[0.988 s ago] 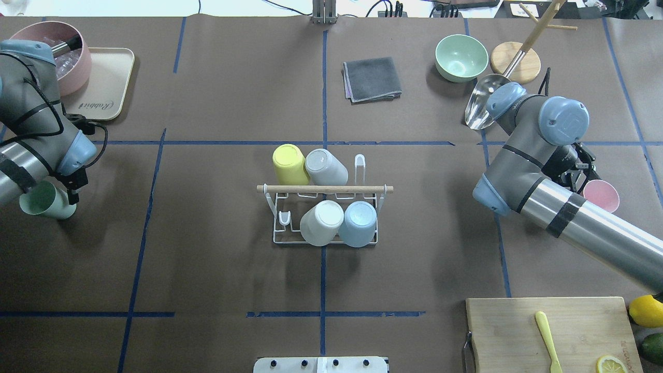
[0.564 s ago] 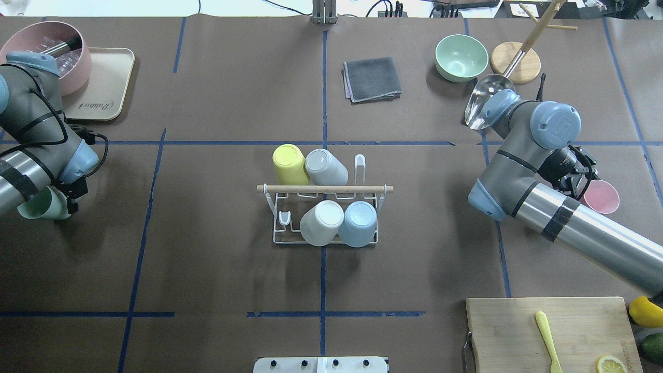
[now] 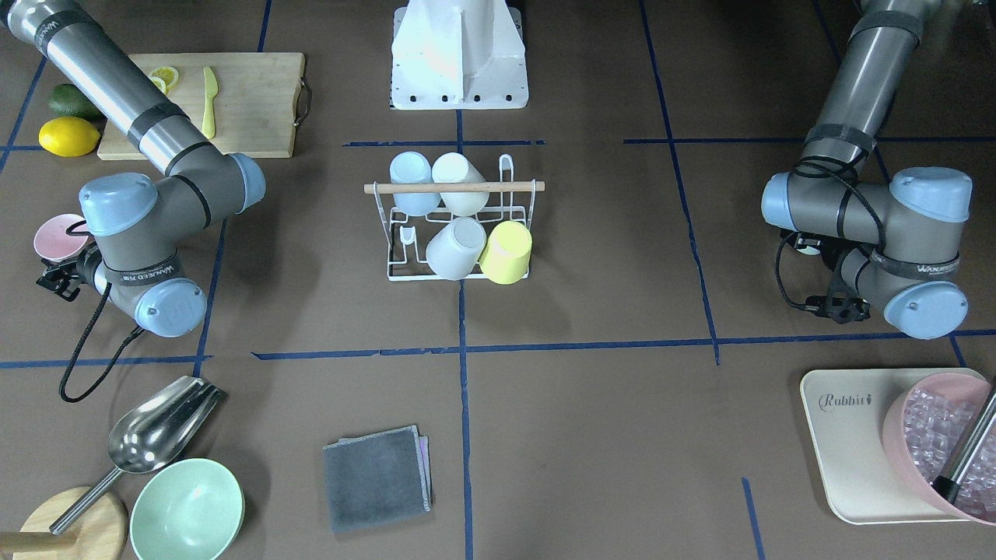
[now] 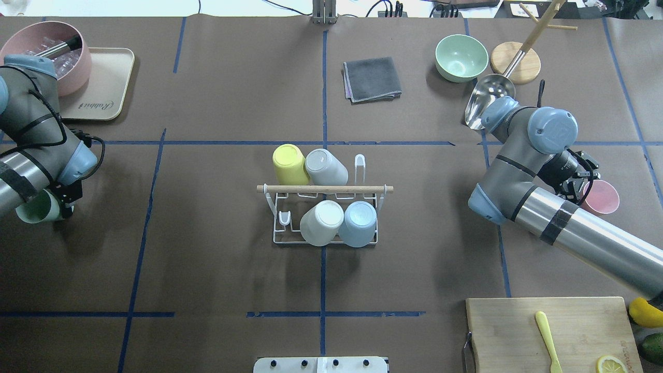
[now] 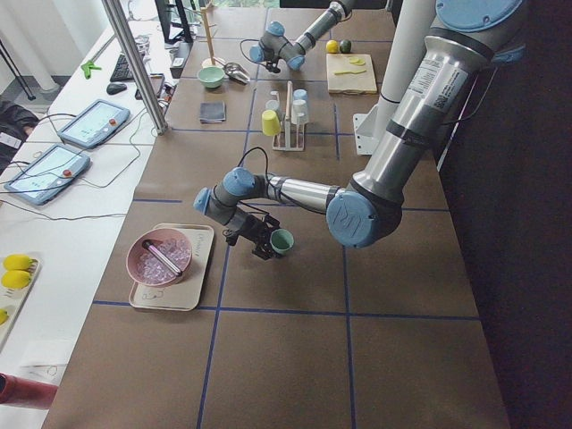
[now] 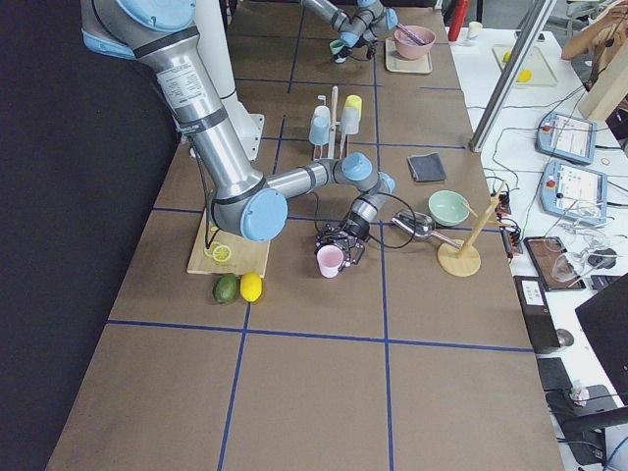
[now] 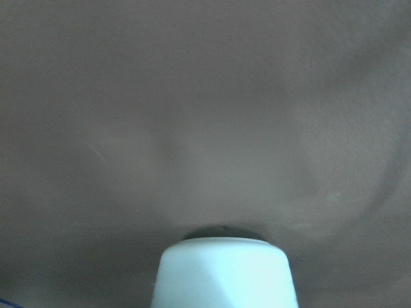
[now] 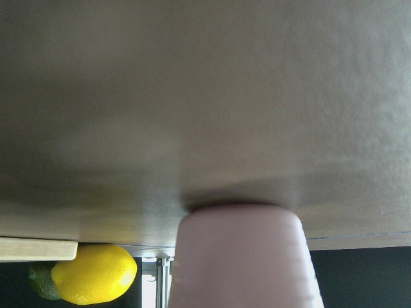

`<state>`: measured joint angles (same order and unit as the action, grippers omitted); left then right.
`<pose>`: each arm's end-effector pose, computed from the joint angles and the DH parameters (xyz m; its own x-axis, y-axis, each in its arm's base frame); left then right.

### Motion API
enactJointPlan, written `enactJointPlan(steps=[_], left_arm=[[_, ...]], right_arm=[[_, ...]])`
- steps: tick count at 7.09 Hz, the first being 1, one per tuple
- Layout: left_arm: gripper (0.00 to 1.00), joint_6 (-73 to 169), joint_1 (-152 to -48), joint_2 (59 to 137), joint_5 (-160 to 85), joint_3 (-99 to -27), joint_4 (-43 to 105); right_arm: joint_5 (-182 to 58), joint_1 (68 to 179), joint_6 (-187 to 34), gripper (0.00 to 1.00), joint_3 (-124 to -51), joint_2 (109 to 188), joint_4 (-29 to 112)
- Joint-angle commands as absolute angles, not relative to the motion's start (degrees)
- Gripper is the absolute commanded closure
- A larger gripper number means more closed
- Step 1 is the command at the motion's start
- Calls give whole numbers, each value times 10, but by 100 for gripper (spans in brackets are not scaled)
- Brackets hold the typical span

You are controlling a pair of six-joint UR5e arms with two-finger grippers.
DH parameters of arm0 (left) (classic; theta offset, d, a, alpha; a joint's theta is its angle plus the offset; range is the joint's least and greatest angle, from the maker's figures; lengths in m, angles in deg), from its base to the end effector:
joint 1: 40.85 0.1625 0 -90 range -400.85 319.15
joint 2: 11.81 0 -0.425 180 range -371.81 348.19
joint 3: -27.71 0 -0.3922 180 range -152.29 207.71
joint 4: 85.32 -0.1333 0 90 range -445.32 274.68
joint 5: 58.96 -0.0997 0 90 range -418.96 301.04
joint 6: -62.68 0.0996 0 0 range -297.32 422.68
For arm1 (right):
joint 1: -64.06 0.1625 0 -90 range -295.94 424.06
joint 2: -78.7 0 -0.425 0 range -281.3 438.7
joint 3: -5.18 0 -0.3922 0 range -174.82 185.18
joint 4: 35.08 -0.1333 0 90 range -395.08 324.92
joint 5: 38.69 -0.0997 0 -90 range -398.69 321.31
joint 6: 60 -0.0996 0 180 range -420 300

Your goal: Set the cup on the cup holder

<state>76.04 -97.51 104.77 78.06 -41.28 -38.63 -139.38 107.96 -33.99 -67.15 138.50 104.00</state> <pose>0.2891 -0.5493 0.6192 0.6932 0.1532 -0.7043 -0.6113 0.6426 -0.4618 -0.3660 -0.5116 0.5827 0.4301 -0.8118 0.3951 0.8539 0.2237 -0.4699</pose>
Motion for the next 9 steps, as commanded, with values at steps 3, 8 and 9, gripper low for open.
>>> enactJointPlan(steps=[3,8,9], left_arm=[[98,760,-979,1046,781,-496,-444],[98,796,-1008,1039,781,-678,-398],[98,789,-1011,1042,781,-680,-325]], right_arm=[[-1390,1077,-337,50,-672,1386,1041],[-1390,1105,-337,98,-776,1376,1027],[-1397,1134,-336,95,-837,1380,990]])
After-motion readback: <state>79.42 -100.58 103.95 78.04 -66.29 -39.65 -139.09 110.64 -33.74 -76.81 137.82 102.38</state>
